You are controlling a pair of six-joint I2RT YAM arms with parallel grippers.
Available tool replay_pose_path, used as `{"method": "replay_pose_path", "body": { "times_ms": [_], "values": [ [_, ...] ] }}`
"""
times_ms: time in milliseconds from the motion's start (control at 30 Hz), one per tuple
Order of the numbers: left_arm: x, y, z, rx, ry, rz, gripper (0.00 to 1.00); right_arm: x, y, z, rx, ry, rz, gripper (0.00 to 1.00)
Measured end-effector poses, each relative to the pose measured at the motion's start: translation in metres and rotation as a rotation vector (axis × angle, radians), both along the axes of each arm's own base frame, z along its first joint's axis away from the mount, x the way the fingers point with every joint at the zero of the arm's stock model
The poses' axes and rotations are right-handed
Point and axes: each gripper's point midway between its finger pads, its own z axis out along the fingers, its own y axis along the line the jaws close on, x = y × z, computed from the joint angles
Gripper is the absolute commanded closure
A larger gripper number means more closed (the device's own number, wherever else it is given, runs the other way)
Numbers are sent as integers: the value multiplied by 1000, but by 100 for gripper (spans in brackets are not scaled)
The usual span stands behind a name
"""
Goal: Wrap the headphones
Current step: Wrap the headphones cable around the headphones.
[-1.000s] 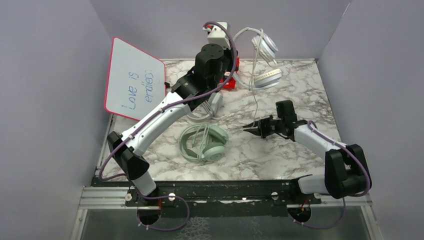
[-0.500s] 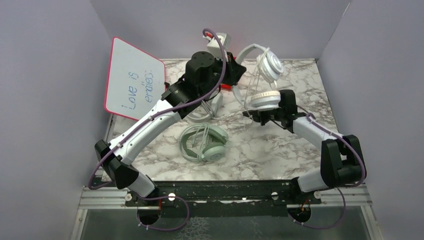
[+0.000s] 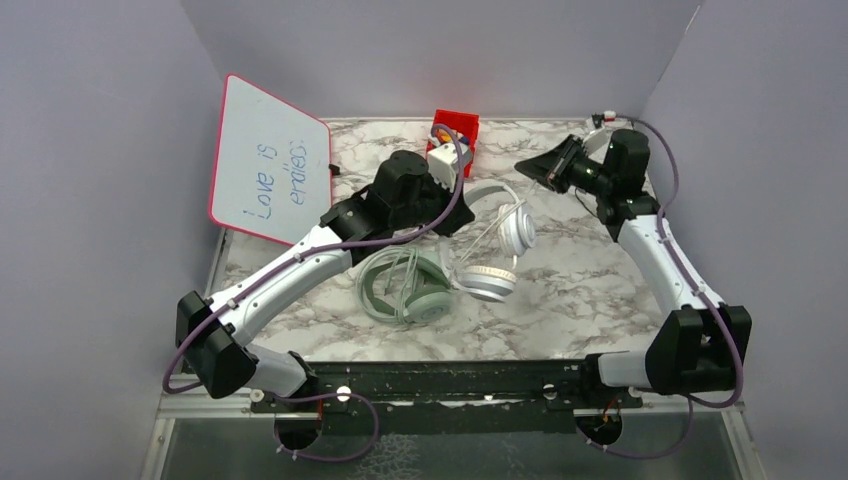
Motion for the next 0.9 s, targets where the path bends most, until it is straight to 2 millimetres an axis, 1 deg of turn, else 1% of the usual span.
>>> {"method": "replay_pose_path", "body": {
  "times_ms": [100,167,233,333,500,600,733,900],
  "values": [
    [-4,7,-14,49,2,-9,100,3,-1,39,-56,-160,36,97],
    [-3,9,-18,69,-7,-11,100,1,-1,57,-79,-235,58,99],
    [-2,11,-21,83,-19,-11,100,-3,-1,67,-93,-287,81,100],
    [0,14,-26,110,-32,2,100,-8,2,75,-101,-326,118,100],
    [7,24,-41,176,-33,47,100,-17,8,82,-98,-369,187,99],
    [12,25,-50,204,-24,73,100,-25,13,91,-91,-405,240,99],
    [21,20,-62,223,6,102,100,-35,18,99,-77,-437,298,99],
    [35,4,-66,229,50,131,100,-43,20,104,-59,-449,319,99]
  ]
}}
